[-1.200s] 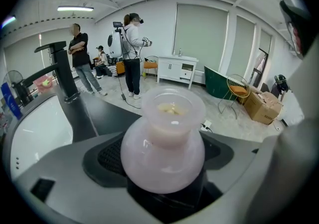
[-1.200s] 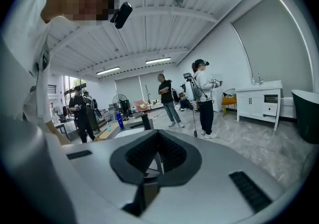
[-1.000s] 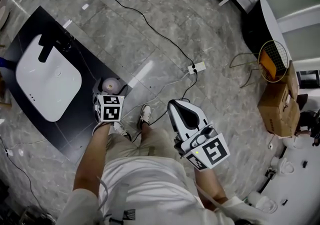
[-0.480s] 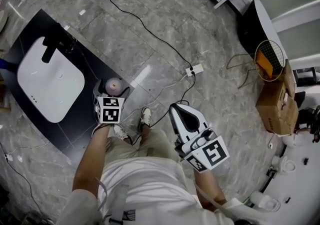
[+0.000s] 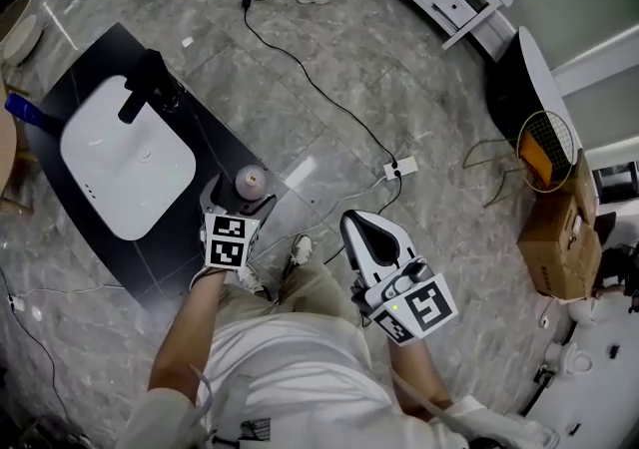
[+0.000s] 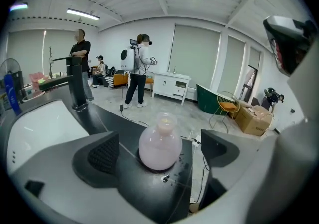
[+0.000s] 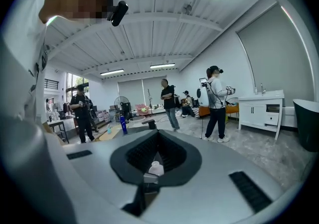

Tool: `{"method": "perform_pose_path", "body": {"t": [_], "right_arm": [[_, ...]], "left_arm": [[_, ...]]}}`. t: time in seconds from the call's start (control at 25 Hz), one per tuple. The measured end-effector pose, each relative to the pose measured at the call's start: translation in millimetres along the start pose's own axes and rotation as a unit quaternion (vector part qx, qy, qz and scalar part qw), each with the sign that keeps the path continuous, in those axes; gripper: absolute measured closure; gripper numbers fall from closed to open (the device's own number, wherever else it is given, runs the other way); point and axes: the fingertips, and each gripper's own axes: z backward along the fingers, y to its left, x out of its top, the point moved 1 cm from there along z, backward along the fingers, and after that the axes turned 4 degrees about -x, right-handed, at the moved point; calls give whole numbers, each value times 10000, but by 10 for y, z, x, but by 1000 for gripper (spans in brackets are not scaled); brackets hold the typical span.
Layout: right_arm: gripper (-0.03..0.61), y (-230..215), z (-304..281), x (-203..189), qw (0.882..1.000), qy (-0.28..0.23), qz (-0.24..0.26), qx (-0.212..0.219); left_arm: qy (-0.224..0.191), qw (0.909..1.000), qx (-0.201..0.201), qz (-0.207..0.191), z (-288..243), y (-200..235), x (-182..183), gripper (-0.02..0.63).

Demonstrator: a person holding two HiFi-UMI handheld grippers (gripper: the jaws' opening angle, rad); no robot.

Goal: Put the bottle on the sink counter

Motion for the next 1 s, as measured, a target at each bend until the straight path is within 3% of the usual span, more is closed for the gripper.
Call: {"method": "perform_pose_path", "body": {"t": [0.24, 0.44, 0.6, 0.92, 1.0], "right_arm": [[568, -59, -24, 163, 9998, -106, 108, 147], [569, -107, -90, 273, 9992, -186, 153, 322], [568, -140, -138, 362, 9981, -268, 211, 512], [568, -292, -293, 619, 9956, -403, 293, 789], [568, -316, -341, 670, 9950, -430, 313, 849]], "left_arm": [[-153, 9996, 12, 237, 484, -24, -37, 118], [-54, 9981, 381, 487, 697, 118, -70, 133], [-47, 9936, 911, 670, 764, 269, -19, 268], [-581, 9825, 1688, 530, 1033, 478, 518, 557], [-685, 9788, 1856, 525, 1117, 537, 639, 584]]}}
